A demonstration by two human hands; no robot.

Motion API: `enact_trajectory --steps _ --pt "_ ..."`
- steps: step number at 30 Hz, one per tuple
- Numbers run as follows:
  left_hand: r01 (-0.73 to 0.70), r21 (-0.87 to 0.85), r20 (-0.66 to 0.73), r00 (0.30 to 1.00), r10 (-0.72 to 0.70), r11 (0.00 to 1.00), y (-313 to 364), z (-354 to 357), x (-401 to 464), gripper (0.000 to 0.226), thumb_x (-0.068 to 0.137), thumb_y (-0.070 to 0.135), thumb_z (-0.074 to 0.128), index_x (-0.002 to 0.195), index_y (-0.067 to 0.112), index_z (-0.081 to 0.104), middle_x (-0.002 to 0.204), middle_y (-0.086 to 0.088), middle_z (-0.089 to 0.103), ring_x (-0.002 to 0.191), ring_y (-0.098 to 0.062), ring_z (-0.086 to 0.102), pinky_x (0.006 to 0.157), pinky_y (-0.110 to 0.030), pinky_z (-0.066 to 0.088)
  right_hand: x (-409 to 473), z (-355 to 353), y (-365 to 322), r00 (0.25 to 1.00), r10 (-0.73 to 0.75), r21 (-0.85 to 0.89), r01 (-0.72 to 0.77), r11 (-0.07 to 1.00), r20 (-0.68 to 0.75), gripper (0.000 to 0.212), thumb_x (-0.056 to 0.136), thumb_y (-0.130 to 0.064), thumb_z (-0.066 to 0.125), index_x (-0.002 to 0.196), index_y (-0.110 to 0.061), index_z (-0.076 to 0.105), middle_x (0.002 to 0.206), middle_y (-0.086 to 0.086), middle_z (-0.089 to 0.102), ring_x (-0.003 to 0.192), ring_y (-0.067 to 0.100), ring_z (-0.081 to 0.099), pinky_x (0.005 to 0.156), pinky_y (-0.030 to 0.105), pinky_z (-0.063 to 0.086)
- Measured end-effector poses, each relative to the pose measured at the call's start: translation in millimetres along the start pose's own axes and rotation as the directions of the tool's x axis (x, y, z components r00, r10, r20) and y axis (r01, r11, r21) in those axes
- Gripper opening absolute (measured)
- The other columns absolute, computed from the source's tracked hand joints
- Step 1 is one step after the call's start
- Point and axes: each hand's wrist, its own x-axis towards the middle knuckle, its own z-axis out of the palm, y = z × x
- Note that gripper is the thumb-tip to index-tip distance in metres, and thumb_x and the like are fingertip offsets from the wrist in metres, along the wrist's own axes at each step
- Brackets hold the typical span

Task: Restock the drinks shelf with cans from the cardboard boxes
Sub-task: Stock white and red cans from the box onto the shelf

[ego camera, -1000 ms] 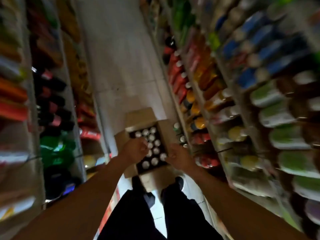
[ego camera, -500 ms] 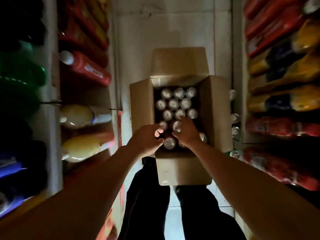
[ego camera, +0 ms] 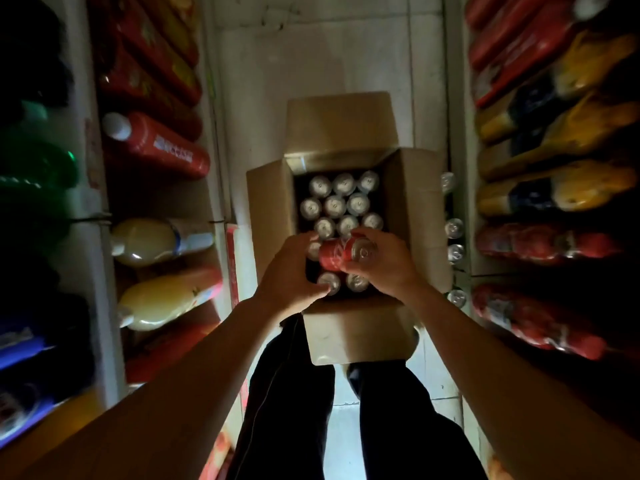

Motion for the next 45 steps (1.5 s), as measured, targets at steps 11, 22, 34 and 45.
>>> enact_trajectory --steps 11,22,34,45 --pt "-0.407 -0.067 0.302 0.862 0.407 0.911 311.4 -146.3 -115.3 0.068 0.053 0.015 0.094 0.115 0.02 0.065 0.101 0.01 0.072 0.091 0.007 0.066 0.082 -0.012 0.05 -253.5 -240.1 -261.1 0.967 -0.202 0.251 0.236 0.939 -0.154 0.06 0.067 -0.016 0.087 0.115 -0.033 0.057 0.114 0.0 0.064 0.103 0.014 0.066 0.089 0.042 0.058" --pt "-0.63 -0.283 0.226 0.689 0.689 0.723 549.6 -150.2 -253.8 0.07 0.044 0.012 0.094 0.108 0.023 0.069 0.103 0.001 0.075 0.1 -0.015 0.071 0.086 -0.035 0.058 -458.7 -351.8 -355.6 0.631 -0.095 0.264 0.451 0.852 -0.77 0.073 0.053 -0.04 0.095 0.117 -0.022 0.063 0.098 0.0 0.076 0.091 0.029 0.073 0.084 0.056 0.057" --pt "-0.893 -0.244 0.417 0.256 0.872 0.379 665.5 -51.4 -336.3 0.064 0.061 0.034 0.091 0.119 0.032 0.062 0.11 0.012 0.071 0.103 -0.002 0.066 0.089 -0.029 0.056 -587.5 -419.0 -289.5 0.23 0.053 0.137 0.367 0.92 -0.972 0.062 0.059 -0.029 0.094 0.11 -0.037 0.059 0.094 -0.021 0.069 0.088 -0.009 0.065 0.075 0.016 0.055" --pt "-0.972 0.17 0.575 0.231 0.785 0.161 680.5 8.4 -332.7 0.061 0.074 0.068 0.061 0.124 0.037 0.048 0.118 0.012 0.066 0.109 -0.011 0.063 0.087 -0.036 0.054 -584.1 -444.0 -201.7 0.182 0.23 0.284 0.38 0.88 -0.956 0.051 0.058 -0.012 0.094 0.104 -0.016 0.072 0.09 0.005 0.077 0.087 0.028 0.074 0.072 0.042 0.062"
